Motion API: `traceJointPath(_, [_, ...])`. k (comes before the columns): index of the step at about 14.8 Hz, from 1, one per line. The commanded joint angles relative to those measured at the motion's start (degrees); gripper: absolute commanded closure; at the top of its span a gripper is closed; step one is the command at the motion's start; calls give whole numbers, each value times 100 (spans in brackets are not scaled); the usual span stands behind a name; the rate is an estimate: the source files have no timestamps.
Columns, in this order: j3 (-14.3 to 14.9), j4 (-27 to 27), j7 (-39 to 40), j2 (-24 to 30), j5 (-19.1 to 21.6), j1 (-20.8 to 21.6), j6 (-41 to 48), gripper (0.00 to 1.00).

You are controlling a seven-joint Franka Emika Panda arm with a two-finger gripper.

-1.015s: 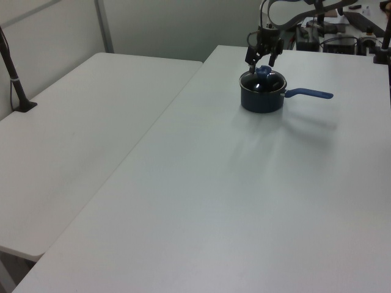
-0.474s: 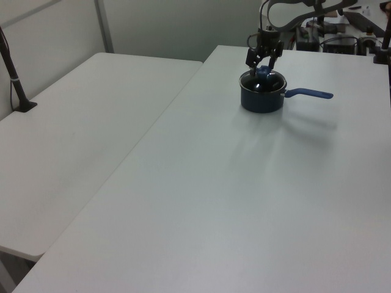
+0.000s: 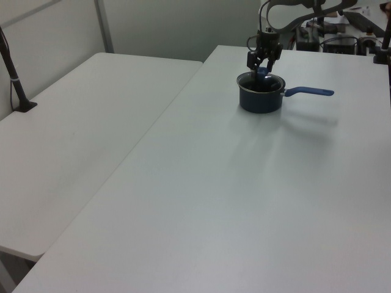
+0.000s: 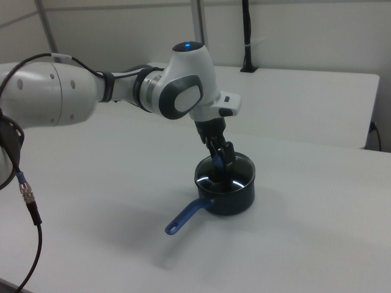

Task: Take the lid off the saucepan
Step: 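Align the open gripper around the blue knob of the glass lid, then close the gripper on the blue lid knob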

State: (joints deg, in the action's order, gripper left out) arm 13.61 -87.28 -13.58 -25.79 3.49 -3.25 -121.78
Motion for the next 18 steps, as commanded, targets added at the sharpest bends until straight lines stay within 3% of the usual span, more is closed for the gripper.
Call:
traceJointPath(1, [45, 18, 137, 4, -59, 96, 137, 40])
traceJointPath(6, [63, 44, 268, 12, -42, 87, 146, 51])
traceJointPath(12, [159, 62, 505, 100, -24, 87, 181, 53])
traceJointPath(18, [318, 422, 1024, 136, -59, 96, 997, 54])
